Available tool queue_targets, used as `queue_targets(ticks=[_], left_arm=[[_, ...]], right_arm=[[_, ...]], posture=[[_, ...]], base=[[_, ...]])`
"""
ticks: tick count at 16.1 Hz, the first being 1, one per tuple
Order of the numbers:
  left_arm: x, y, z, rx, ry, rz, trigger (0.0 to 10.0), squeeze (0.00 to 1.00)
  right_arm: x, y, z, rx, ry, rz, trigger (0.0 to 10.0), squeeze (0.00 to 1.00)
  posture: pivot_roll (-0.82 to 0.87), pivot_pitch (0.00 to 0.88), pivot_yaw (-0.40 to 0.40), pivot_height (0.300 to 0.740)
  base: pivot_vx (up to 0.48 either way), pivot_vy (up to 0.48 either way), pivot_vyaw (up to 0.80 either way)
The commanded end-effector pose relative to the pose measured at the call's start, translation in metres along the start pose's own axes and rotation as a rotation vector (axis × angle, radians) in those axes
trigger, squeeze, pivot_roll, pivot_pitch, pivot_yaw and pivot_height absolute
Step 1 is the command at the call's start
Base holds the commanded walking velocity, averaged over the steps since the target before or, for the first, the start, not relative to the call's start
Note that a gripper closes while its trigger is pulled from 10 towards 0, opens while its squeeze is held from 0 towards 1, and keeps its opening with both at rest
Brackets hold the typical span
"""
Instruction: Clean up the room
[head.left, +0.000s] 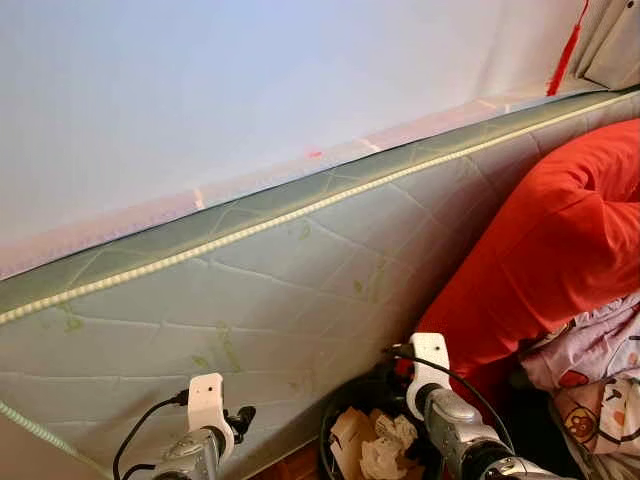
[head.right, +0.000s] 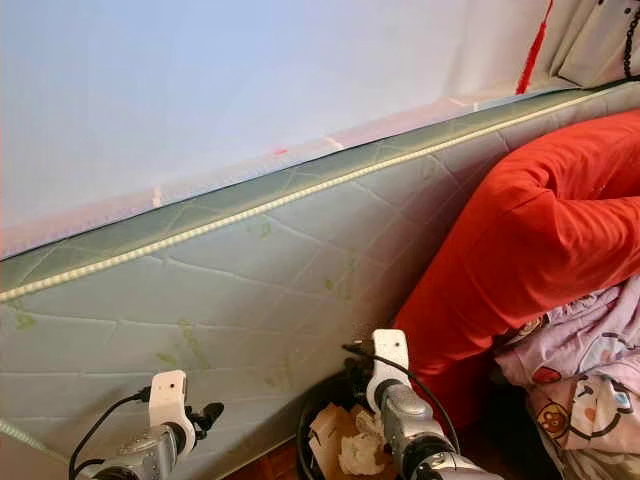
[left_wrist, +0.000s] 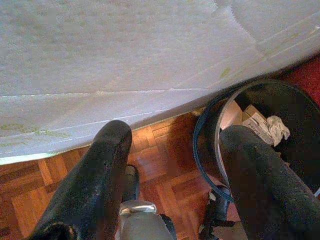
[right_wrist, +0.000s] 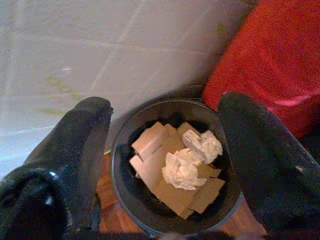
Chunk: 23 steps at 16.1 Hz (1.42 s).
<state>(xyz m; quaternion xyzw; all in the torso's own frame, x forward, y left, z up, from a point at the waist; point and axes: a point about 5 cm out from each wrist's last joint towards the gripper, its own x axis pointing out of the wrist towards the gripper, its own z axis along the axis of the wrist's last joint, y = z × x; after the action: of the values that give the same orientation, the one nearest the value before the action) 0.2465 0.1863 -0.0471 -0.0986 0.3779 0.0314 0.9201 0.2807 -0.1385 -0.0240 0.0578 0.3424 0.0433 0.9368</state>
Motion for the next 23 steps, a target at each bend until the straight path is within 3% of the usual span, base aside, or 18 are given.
queue_targets(ticks=[1, 7, 11, 13, 15, 16, 19, 23], left_arm=[[0.000, 0.003, 0.000, 0.020, 0.005, 0.009, 10.0, 0.00], [-0.001, 0.004, 0.001, 0.027, 0.006, 0.007, 10.0, 0.00], [-0.001, 0.005, 0.001, 0.028, 0.006, 0.006, 10.0, 0.00], [-0.001, 0.005, 0.001, 0.028, 0.005, 0.008, 10.0, 0.00], [-0.001, 0.005, 0.001, 0.028, 0.005, 0.008, 10.0, 0.00], [-0.001, 0.005, 0.001, 0.028, 0.005, 0.008, 10.0, 0.00], [-0.001, 0.005, 0.001, 0.026, 0.003, 0.009, 10.0, 0.00], [-0.001, 0.005, 0.001, 0.027, 0.003, 0.011, 10.0, 0.00]], right_arm=[[0.000, -0.002, 0.000, 0.027, -0.001, -0.040, 10.0, 0.00], [-0.001, -0.006, -0.009, 0.150, 0.063, -0.189, 10.0, 0.00], [-0.001, -0.006, -0.005, 0.086, 0.035, -0.199, 10.0, 0.00], [-0.001, -0.008, 0.000, 0.005, 0.002, -0.205, 10.0, 0.00], [-0.003, -0.013, 0.001, -0.016, -0.028, -0.329, 10.0, 0.00], [-0.005, -0.016, 0.000, 0.035, -0.040, -0.438, 10.0, 0.00], [-0.009, -0.019, -0.004, 0.088, -0.034, -0.590, 10.0, 0.00], [-0.014, -0.020, -0.001, 0.001, -0.073, -0.773, 10.0, 0.00]], posture=[[0.04, 0.000, -0.005, 0.740], [0.03, 0.000, 0.006, 0.740], [0.03, 0.000, 0.007, 0.740], [0.03, 0.000, 0.006, 0.740], [0.03, 0.000, 0.006, 0.740], [0.03, 0.000, 0.006, 0.740], [0.03, 0.000, 0.007, 0.740], [0.02, 0.000, 0.009, 0.740]], base=[[0.000, 0.000, 0.00], [0.000, 0.000, 0.00], [0.000, 0.000, 0.00], [0.000, 0.000, 0.00], [0.000, 0.000, 0.00], [0.000, 0.000, 0.00], [0.000, 0.000, 0.00], [0.000, 0.000, 0.00]])
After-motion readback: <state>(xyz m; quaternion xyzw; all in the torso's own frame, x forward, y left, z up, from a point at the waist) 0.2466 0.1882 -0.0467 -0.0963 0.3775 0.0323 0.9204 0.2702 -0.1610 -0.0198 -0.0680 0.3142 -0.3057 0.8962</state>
